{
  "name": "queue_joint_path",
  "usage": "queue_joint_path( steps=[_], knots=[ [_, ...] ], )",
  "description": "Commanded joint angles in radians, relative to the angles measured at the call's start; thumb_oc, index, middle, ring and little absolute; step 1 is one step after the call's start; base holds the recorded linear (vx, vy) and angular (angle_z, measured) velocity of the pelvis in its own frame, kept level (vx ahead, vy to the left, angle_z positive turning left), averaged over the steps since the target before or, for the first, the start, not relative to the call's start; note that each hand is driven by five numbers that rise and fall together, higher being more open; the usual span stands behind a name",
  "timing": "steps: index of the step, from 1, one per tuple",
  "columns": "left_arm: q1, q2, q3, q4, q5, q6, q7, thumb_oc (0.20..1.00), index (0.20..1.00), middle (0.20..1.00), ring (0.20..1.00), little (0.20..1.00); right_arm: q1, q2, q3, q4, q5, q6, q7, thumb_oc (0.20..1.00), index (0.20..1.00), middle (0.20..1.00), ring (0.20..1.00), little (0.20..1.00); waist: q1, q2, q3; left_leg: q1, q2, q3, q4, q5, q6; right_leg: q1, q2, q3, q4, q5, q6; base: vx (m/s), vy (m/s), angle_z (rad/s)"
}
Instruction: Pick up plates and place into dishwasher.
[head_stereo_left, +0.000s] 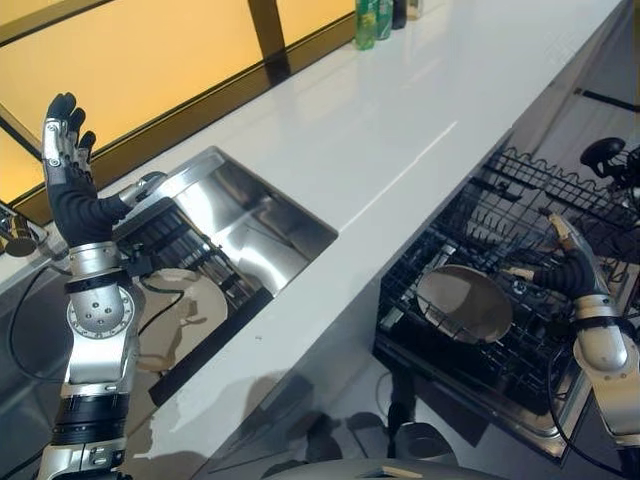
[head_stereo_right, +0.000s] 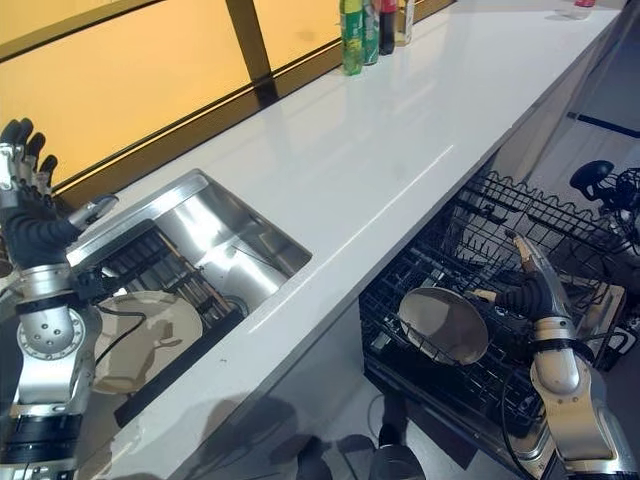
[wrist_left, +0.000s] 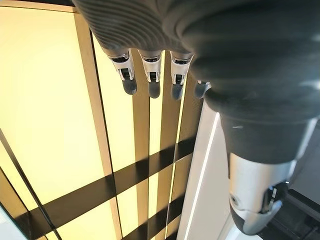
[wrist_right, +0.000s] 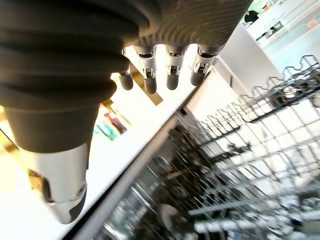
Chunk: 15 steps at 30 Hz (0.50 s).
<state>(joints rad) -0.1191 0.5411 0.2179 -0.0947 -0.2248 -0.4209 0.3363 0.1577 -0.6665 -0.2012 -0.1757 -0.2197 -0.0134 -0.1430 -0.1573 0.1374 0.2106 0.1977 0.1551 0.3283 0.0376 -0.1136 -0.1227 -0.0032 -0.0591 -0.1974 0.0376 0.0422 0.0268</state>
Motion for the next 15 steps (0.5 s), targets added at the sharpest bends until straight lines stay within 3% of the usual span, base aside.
queue_joint_path(
  steps=[1,6,11,15],
  knots=[
    [0.051,0.048,0.069,0.015,0.044,0.06,0.057,1.0,1.0,1.0,1.0,1.0,-0.047,-0.029,-0.023,-0.075,0.032,-0.076,-0.029,1.0,1.0,1.0,1.0,1.0,0.009,-0.059,-0.102,-0.142,0.014,0.002,-0.034,0.157,0.0,0.087,-0.041,0.04,0.064,-0.164,0.057,0.0,0.0,0.0],
    [0.041,0.082,0.07,0.089,0.101,0.198,0.052,1.0,1.0,1.0,1.0,1.0,-0.115,-0.046,0.009,-0.071,0.05,-0.071,-0.04,1.0,1.0,1.0,1.0,1.0,0.041,-0.067,-0.111,-0.153,0.016,-0.016,-0.026,0.165,-0.006,0.099,-0.039,0.015,0.056,-0.164,0.047,-0.06,-0.022,0.02],
    [0.051,0.148,0.062,0.119,0.168,0.317,-0.039,1.0,1.0,1.0,1.0,1.0,-0.158,-0.073,0.017,-0.072,0.082,-0.064,-0.047,1.0,1.0,1.0,1.0,1.0,0.072,-0.065,-0.104,-0.177,0.027,-0.039,-0.008,0.178,-0.016,0.107,-0.033,-0.009,0.07,-0.175,0.036,-0.07,-0.011,0.13],
    [0.055,0.182,0.028,0.163,0.156,0.375,-0.162,1.0,1.0,1.0,1.0,1.0,-0.186,-0.099,0.028,-0.066,0.113,-0.064,-0.035,1.0,1.0,1.0,1.0,1.0,0.099,-0.053,-0.093,-0.212,0.031,-0.088,0.043,0.204,-0.025,0.114,-0.028,-0.017,0.08,-0.185,0.022,-0.04,0.015,0.2]
  ],
)
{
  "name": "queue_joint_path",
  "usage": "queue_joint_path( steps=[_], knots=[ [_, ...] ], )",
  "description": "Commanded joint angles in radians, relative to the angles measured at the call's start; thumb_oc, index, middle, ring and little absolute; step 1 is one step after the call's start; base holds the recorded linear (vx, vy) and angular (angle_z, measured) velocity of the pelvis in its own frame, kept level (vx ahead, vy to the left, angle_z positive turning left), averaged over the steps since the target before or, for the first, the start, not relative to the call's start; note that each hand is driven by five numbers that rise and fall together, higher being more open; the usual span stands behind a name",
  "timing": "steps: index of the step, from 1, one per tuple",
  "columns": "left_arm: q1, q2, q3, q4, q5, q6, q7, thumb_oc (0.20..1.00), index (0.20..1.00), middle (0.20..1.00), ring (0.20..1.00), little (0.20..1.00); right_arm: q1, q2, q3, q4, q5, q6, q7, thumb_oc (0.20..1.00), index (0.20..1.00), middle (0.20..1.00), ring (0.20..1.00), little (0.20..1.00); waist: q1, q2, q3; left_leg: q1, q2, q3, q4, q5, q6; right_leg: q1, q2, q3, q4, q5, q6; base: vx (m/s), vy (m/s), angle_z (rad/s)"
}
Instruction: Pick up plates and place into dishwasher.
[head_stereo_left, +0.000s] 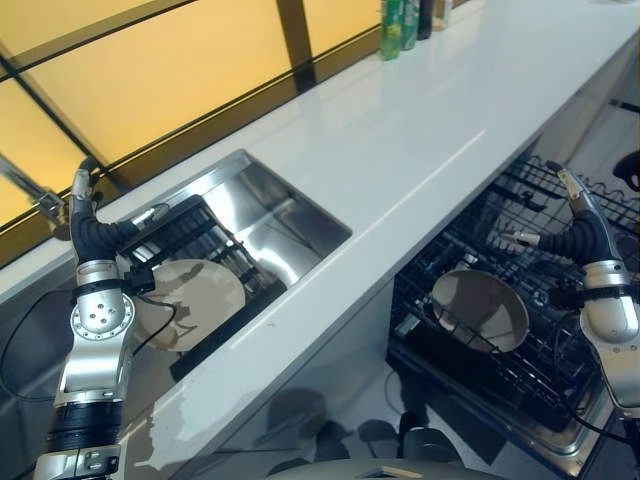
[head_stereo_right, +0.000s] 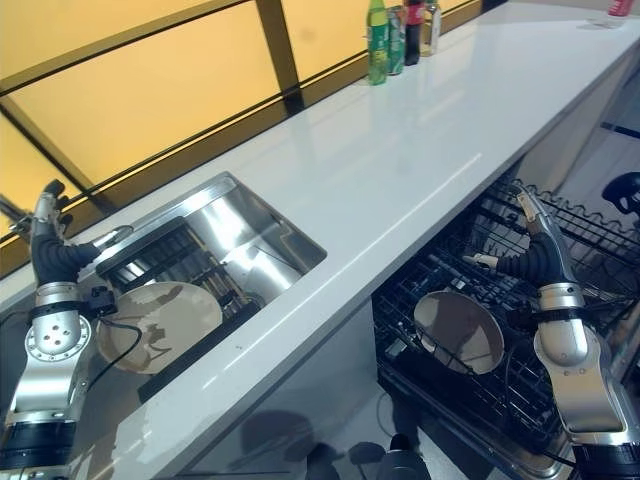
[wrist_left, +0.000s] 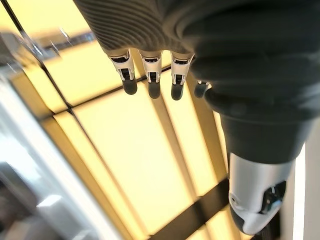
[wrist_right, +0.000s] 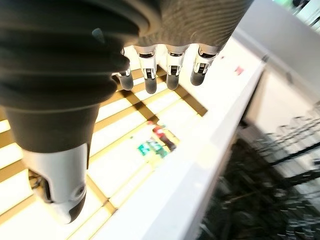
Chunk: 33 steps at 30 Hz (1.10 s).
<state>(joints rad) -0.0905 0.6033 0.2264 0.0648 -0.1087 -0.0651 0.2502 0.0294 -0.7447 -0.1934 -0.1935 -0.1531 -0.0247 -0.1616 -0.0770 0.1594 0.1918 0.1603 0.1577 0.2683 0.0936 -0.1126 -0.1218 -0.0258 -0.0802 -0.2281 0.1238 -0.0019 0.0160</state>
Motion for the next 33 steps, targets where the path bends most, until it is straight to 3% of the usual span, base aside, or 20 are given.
queue_joint_path(
  steps=[1,5,6,14,24,33],
  knots=[
    [0.028,0.126,0.009,0.014,0.038,0.051,-0.094,1.0,1.0,1.0,1.0,1.0,-0.066,-0.025,0.024,-0.049,0.05,-0.053,-0.012,1.0,1.0,1.0,1.0,1.0,0.028,-0.071,-0.07,-0.186,0.023,-0.058,0.008,0.207,-0.027,0.138,-0.007,0.017,0.0,-0.145,0.03,0.0,0.039,0.16],
    [0.055,0.137,0.001,0.077,0.021,0.079,-0.13,1.0,1.0,1.0,1.0,1.0,-0.108,-0.032,0.069,-0.04,0.043,-0.026,-0.01,1.0,1.0,1.0,1.0,1.0,0.074,-0.061,-0.053,-0.206,-0.003,-0.217,0.021,0.205,-0.028,0.14,-0.013,0.047,0.02,-0.156,0.028,0.06,0.108,0.13],
    [0.066,0.139,0.007,0.087,0.017,0.081,-0.132,1.0,1.0,1.0,1.0,1.0,-0.117,-0.035,0.081,-0.037,0.042,-0.018,-0.01,1.0,1.0,1.0,1.0,1.0,0.08,-0.061,-0.053,-0.197,-0.009,-0.229,0.007,0.189,-0.023,0.139,-0.018,0.052,0.022,-0.156,0.03,0.09,0.159,-0.09],
    [0.076,0.144,0.037,0.168,0.003,0.085,-0.1,1.0,1.0,1.0,1.0,1.0,-0.098,-0.033,0.091,-0.027,0.051,-0.031,-0.032,1.0,1.0,1.0,1.0,1.0,0.089,-0.071,-0.063,-0.169,-0.034,-0.192,-0.051,0.158,-0.007,0.132,-0.064,0.012,0.022,-0.147,0.056,0.06,0.126,-0.09],
    [0.103,0.117,0.014,0.1,-0.057,0.048,-0.261,1.0,1.0,1.0,1.0,1.0,-0.093,-0.024,0.099,-0.048,0.048,0.007,-0.054,1.0,1.0,1.0,1.0,1.0,0.113,-0.08,-0.058,-0.161,-0.074,-0.206,-0.074,0.136,0.01,0.107,-0.094,-0.017,0.022,-0.129,0.077,0.0,0.037,0.21],
    [0.122,0.082,0.025,0.091,-0.215,0.05,-0.293,1.0,1.0,1.0,1.0,1.0,-0.069,-0.018,0.089,-0.036,0.042,0.001,-0.071,1.0,1.0,1.0,1.0,1.0,0.115,-0.078,-0.054,-0.159,-0.083,-0.206,-0.087,0.136,0.018,0.105,-0.094,-0.015,0.008,-0.118,0.085,0.0,0.003,0.05]
  ],
)
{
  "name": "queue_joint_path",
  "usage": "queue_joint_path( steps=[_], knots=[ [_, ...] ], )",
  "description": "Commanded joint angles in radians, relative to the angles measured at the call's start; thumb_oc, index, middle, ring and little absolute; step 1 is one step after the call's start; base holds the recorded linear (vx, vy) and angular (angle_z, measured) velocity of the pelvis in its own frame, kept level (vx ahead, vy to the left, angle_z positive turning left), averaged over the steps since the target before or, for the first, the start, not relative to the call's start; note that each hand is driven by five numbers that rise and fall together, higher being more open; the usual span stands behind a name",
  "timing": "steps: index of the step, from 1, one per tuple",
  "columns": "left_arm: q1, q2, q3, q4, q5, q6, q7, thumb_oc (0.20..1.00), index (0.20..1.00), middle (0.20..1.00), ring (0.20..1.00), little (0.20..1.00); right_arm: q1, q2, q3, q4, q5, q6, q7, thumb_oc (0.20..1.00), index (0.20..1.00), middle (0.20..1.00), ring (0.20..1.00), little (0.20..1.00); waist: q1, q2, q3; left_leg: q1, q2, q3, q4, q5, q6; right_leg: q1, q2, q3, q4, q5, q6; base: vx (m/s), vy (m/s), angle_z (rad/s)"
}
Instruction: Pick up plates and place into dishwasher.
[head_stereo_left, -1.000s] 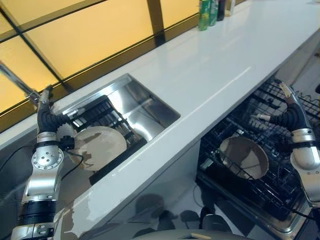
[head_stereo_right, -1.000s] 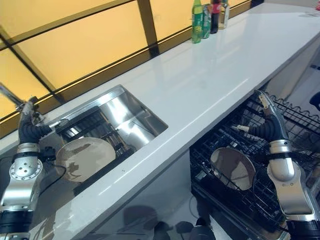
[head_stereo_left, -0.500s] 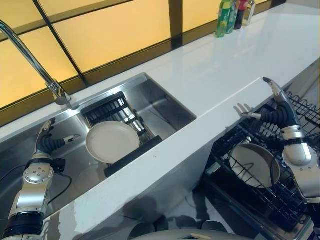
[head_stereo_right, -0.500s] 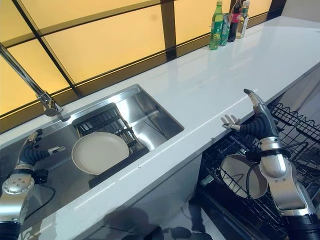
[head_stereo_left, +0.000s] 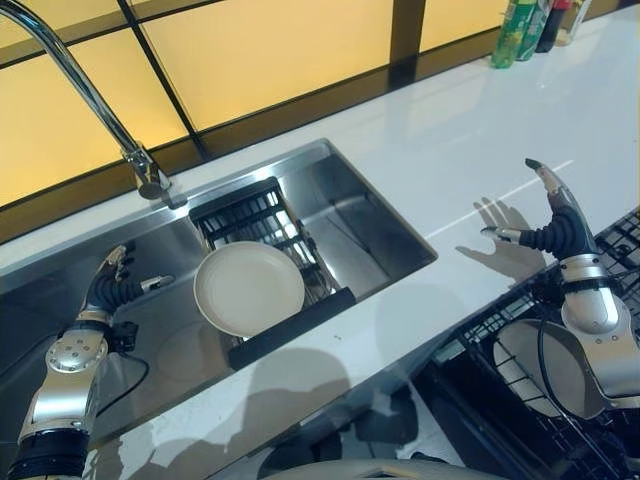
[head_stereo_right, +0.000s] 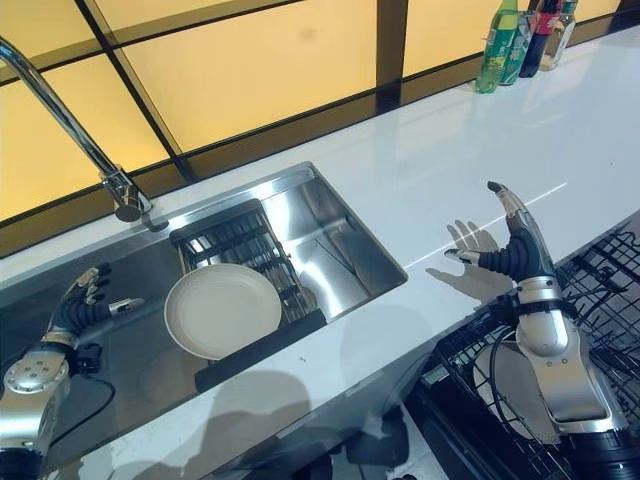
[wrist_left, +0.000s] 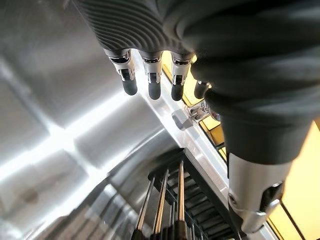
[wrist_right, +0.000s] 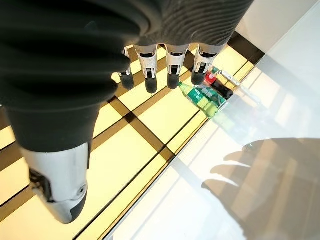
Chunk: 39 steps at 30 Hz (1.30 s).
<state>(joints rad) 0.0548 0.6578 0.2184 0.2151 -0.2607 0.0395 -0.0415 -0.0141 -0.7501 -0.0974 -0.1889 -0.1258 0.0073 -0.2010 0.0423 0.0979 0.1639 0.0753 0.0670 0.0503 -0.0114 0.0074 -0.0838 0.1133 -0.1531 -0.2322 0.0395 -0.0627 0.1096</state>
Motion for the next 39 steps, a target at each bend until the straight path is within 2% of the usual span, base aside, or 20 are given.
queue_joint_path(
  steps=[1,5,9,12,25,30,35,39],
  knots=[
    [-0.023,0.023,0.036,-0.061,-0.078,-0.052,-0.002,1.0,1.0,1.0,1.0,1.0,-0.022,-0.01,-0.009,-0.038,0.015,-0.034,-0.033,1.0,1.0,1.0,1.0,1.0,-0.004,-0.017,-0.026,-0.074,0.007,0.013,0.017,0.015,-0.019,-0.033,-0.02,-0.011,0.091,-0.058,-0.009,0.0,0.0,0.0],
    [-0.023,-0.001,0.044,-0.072,-0.169,-0.014,-0.033,1.0,1.0,1.0,1.0,1.0,-0.009,-0.004,-0.019,-0.041,0.015,-0.037,-0.034,1.0,1.0,1.0,1.0,1.0,-0.005,-0.018,-0.027,-0.078,0.007,0.014,0.02,0.013,-0.019,-0.033,-0.021,-0.014,0.088,-0.058,-0.008,0.0,0.0,0.0],
    [-0.026,-0.044,0.033,-0.086,-0.323,0.06,-0.12,1.0,1.0,1.0,1.0,1.0,-0.007,0.002,-0.019,-0.036,0.011,-0.036,-0.04,1.0,1.0,1.0,1.0,1.0,-0.007,-0.016,-0.027,-0.08,0.008,0.016,0.025,0.011,-0.019,-0.036,-0.022,-0.015,0.091,-0.059,-0.009,0.0,0.0,0.0],
    [-0.016,-0.065,0.015,-0.106,-0.355,0.081,-0.146,1.0,1.0,1.0,1.0,1.0,0.002,0.003,-0.024,-0.035,0.01,-0.042,-0.043,1.0,1.0,1.0,1.0,1.0,-0.009,-0.013,-0.024,-0.083,0.008,0.017,0.031,0.01,-0.019,-0.037,-0.023,-0.014,0.094,-0.058,-0.009,0.0,0.0,0.0],
    [0.004,-0.046,-0.018,-0.119,-0.372,0.163,-0.194,1.0,1.0,1.0,1.0,1.0,0.034,-0.02,-0.038,-0.041,0.036,-0.044,-0.063,1.0,1.0,1.0,1.0,1.0,-0.021,-0.008,-0.019,-0.08,0.006,0.027,0.042,0.005,-0.016,-0.041,-0.025,-0.014,0.095,-0.054,-0.009,0.0,0.0,0.0],
    [0.014,-0.036,-0.021,-0.117,-0.333,0.196,-0.199,1.0,1.0,1.0,1.0,1.0,0.048,-0.027,-0.044,-0.05,0.043,-0.039,-0.073,1.0,1.0,1.0,1.0,1.0,-0.024,-0.009,-0.02,-0.079,0.007,0.033,0.047,0.002,-0.016,-0.044,-0.028,-0.015,0.097,-0.054,-0.007,0.0,0.0,0.0],
    [0.029,-0.011,-0.054,-0.11,-0.233,0.247,-0.225,1.0,1.0,1.0,1.0,1.0,0.051,-0.043,-0.053,-0.057,0.057,-0.031,-0.077,1.0,1.0,1.0,1.0,1.0,-0.029,-0.001,-0.012,-0.083,0.004,0.03,0.058,0.0,-0.013,-0.056,-0.029,-0.01,0.107,-0.053,-0.007,0.0,0.0,0.0],
    [0.047,-0.003,-0.08,-0.13,-0.25,0.282,-0.27,1.0,1.0,1.0,1.0,1.0,0.058,-0.061,-0.056,-0.063,0.074,-0.023,-0.081,1.0,1.0,1.0,1.0,1.0,-0.032,0.0,-0.007,-0.08,0.003,0.032,0.06,-0.003,-0.01,-0.057,-0.027,-0.006,0.106,-0.051,-0.007,0.0,0.0,0.0]
  ],
)
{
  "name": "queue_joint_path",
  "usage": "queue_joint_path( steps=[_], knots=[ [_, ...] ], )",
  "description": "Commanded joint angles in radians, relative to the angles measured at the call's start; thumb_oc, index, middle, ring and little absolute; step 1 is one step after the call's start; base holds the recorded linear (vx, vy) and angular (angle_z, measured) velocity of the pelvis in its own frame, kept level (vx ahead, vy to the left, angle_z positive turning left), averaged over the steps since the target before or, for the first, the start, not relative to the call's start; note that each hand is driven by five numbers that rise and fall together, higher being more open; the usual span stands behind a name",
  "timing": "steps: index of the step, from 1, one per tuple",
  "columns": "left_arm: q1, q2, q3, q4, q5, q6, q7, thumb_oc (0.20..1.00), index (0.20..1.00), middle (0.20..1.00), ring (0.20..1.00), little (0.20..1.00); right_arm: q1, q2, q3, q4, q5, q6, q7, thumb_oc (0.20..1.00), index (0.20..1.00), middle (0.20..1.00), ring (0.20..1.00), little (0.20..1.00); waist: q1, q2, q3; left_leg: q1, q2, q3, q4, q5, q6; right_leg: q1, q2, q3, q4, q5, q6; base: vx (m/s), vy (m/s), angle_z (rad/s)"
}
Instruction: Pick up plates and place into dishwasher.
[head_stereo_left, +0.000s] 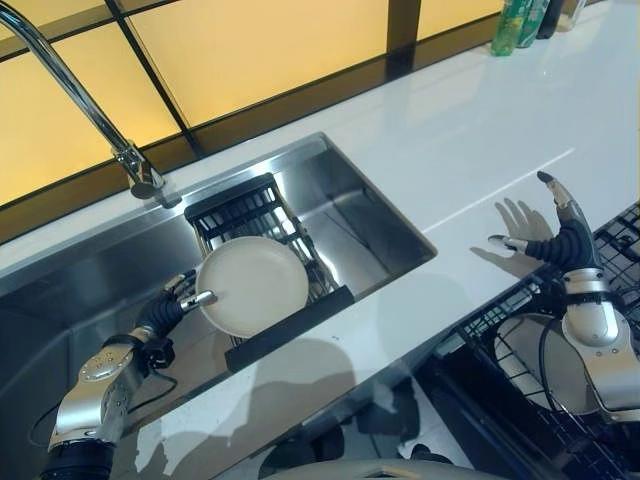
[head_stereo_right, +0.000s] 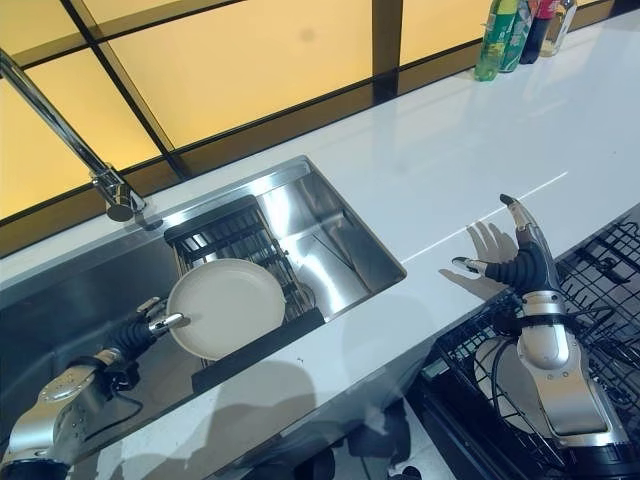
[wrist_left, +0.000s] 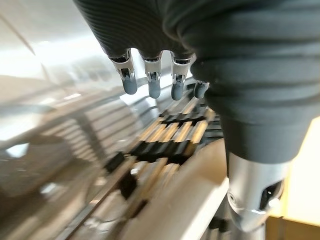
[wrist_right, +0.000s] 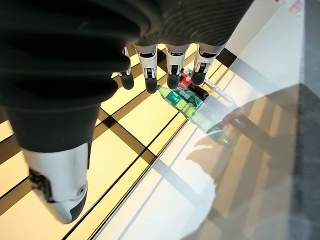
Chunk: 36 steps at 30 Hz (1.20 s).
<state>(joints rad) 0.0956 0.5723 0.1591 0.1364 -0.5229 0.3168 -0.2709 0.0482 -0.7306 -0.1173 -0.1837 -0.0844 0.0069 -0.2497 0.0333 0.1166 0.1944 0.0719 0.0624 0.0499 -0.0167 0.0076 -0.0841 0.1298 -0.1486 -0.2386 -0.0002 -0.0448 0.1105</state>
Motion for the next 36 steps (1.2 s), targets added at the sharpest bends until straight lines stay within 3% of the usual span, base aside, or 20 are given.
queue_joint_path(
  steps=[1,8,25,27,29,32,36],
  knots=[
    [0.008,0.085,-0.028,-0.053,0.014,0.009,-0.051,1.0,1.0,1.0,1.0,1.0,-0.003,-0.08,-0.034,-0.068,0.031,-0.024,-0.035,1.0,1.0,1.0,1.0,1.0,-0.024,-0.019,-0.037,-0.073,0.009,0.034,0.062,-0.003,-0.009,-0.072,-0.031,0.001,0.143,-0.068,-0.007,0.0,0.0,0.0],
    [0.0,0.114,-0.071,-0.096,0.002,0.046,-0.06,1.0,1.0,1.0,1.0,1.0,0.002,-0.09,-0.015,-0.078,0.039,-0.01,-0.063,1.0,1.0,1.0,1.0,1.0,-0.03,-0.021,-0.033,-0.068,0.01,0.036,0.054,-0.002,-0.007,-0.074,-0.025,0.005,0.135,-0.064,-0.005,0.01,-0.024,0.0],
    [0.002,0.123,-0.056,-0.125,-0.003,0.043,-0.017,1.0,1.0,1.0,1.0,1.0,0.017,-0.086,-0.004,-0.078,0.046,-0.017,-0.086,1.0,1.0,1.0,1.0,1.0,-0.027,-0.023,-0.036,-0.066,0.008,0.035,0.049,-0.003,-0.006,-0.076,-0.022,-0.002,0.135,-0.065,-0.006,0.0,0.0,0.0],
    [0.004,0.121,-0.047,-0.115,0.053,0.015,0.048,1.0,1.0,1.0,1.0,1.0,0.016,-0.08,0.0,-0.076,0.041,-0.016,-0.088,1.0,1.0,1.0,1.0,1.0,-0.024,-0.025,-0.038,-0.065,0.009,0.036,0.048,-0.003,-0.006,-0.075,-0.021,-0.005,0.136,-0.066,-0.007,0.0,0.0,0.0],
    [0.006,0.131,-0.025,-0.08,0.176,-0.059,0.21,1.0,1.0,1.0,1.0,1.0,0.013,-0.076,0.003,-0.068,0.038,-0.019,-0.092,1.0,1.0,1.0,1.0,1.0,-0.022,-0.027,-0.039,-0.064,0.01,0.034,0.047,-0.002,-0.006,-0.074,-0.021,-0.006,0.137,-0.067,-0.008,0.0,0.0,0.0],
    [-0.001,0.117,0.055,-0.013,0.194,-0.106,0.374,1.0,1.0,1.0,1.0,1.0,0.019,-0.07,-0.01,-0.08,0.045,-0.008,-0.086,1.0,1.0,1.0,1.0,1.0,-0.018,-0.04,-0.043,-0.067,0.009,0.028,0.045,-0.003,-0.007,-0.076,-0.019,-0.01,0.138,-0.072,-0.01,0.0,-0.024,0.0],
    [-0.013,0.083,0.138,-0.013,0.311,-0.208,0.514,1.0,1.0,1.0,1.0,1.0,0.024,-0.042,-0.018,-0.074,0.03,-0.014,-0.075,1.0,1.0,1.0,1.0,1.0,-0.013,-0.053,-0.046,-0.068,0.012,0.021,0.045,-0.003,-0.01,-0.074,-0.014,-0.015,0.138,-0.077,-0.016,0.01,-0.037,0.0]
  ],
)
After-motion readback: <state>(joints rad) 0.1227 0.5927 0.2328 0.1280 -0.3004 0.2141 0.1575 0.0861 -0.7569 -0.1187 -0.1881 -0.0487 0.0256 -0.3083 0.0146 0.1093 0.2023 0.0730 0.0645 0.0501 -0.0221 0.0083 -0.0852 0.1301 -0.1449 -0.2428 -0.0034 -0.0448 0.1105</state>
